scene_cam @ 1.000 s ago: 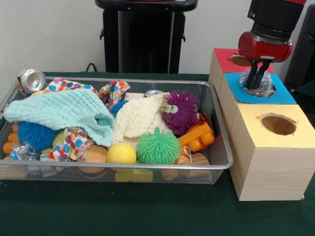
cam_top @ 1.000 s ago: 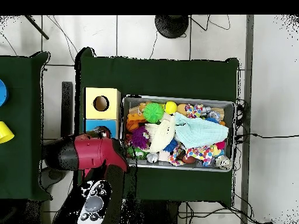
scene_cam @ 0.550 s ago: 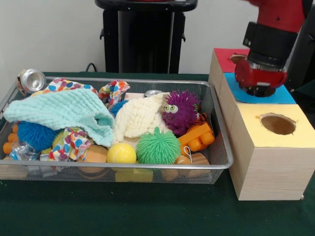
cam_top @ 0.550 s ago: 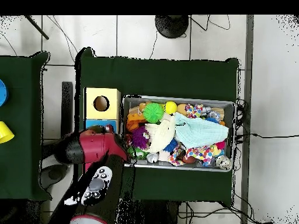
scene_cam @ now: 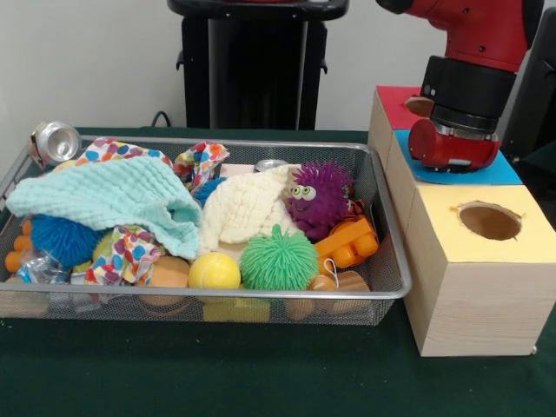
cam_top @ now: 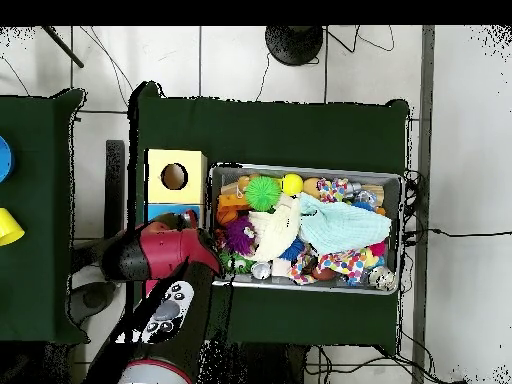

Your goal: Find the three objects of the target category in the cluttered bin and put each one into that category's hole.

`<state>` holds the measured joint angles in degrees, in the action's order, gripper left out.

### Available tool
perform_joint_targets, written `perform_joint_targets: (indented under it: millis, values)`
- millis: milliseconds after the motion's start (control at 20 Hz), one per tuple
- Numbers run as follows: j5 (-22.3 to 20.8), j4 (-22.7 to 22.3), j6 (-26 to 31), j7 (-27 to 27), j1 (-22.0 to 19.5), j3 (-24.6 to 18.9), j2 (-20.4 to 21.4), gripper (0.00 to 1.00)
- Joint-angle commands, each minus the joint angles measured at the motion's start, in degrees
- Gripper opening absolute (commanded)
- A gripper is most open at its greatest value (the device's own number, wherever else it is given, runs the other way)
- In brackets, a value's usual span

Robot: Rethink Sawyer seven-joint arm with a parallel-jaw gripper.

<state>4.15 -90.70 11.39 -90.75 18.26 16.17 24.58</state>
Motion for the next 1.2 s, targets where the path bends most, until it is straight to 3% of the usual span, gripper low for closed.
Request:
perform_joint_targets:
  millis: [50,400,700,900,1000,1200]
  values:
    - [-1.9,3.1,-5.3,-7.7,-3.7,-5.1,-10.8,0.0]
    - [-1.7,2.2,-3.4,-7.8,-3.6,-5.0,-9.3,0.0]
    - [0.0,-1.9,9.5,-7.0,-2.7,-4.1,2.0,0.0]
    - [0.7,-0.7,18.8,-6.2,-2.5,-3.3,7.5,0.0]
    - [0.8,-0.3,21.2,-6.1,-2.5,-3.2,9.2,0.0]
    - [1.0,-1.9,20.1,-6.3,-3.8,-5.1,11.5,0.0]
